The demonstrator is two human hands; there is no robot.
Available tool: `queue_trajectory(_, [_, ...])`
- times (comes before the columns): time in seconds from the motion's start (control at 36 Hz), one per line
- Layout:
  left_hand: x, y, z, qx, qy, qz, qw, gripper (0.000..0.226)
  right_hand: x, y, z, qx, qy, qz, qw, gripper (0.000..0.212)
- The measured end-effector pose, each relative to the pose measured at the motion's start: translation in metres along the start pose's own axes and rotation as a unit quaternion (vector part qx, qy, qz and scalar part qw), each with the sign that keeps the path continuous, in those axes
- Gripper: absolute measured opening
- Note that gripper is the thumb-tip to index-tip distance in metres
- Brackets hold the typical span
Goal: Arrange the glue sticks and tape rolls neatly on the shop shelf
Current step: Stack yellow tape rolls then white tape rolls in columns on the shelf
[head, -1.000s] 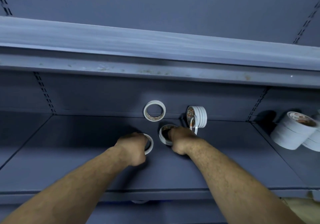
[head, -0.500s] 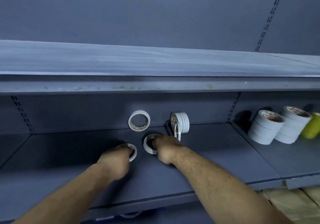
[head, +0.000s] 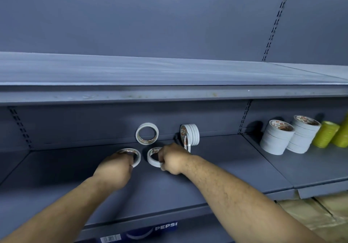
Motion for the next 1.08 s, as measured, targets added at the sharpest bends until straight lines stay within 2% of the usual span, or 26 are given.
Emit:
queue_trajectory(0.25, [-0.013,0.007,0.007,0.008,0.007,-0.017,1.000,0.012,-0.006,0.001,0.003,0.004,-0.008,0.021,1.000,0.023])
queue_trajectory(0.47, [-0.021,0.010,0.008,0.030,0.013,0.030,0.999,0.014,-0.009,0.011,0.011,0.074,-0.017,0.011,0.997,0.028])
queue_trajectory(0.56, [-0.019,0.008,0.008,0.048,0.008,0.041,0.998,0.010,-0.005,0.012,0.021,0.102,-0.029,0.010,0.994,0.022])
queue_trajectory(0.67, [-0.009,0.004,0.008,0.073,-0.012,0.051,0.996,0.017,0.006,0.016,0.038,0.123,-0.051,-0.008,0.991,0.010])
queue_trajectory(0.75, [0.005,0.004,0.009,0.081,-0.023,0.053,0.995,0.014,0.019,0.017,0.054,0.127,-0.071,-0.037,0.989,0.003])
queue_trajectory(1.08, [0.123,0.073,0.033,0.181,-0.095,0.076,0.976,0.010,0.088,0.060,0.145,0.186,-0.081,-0.033,0.979,0.009])
Point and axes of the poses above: each hand's wrist, its own z-axis away from the middle knuckle, its own y-axis out of the back of the hand, x = y × z, the point moved 9 cm from there along -z, towards the middle knuckle, and after that the axes turned 15 degrees about -z, right-handed, at the moved point
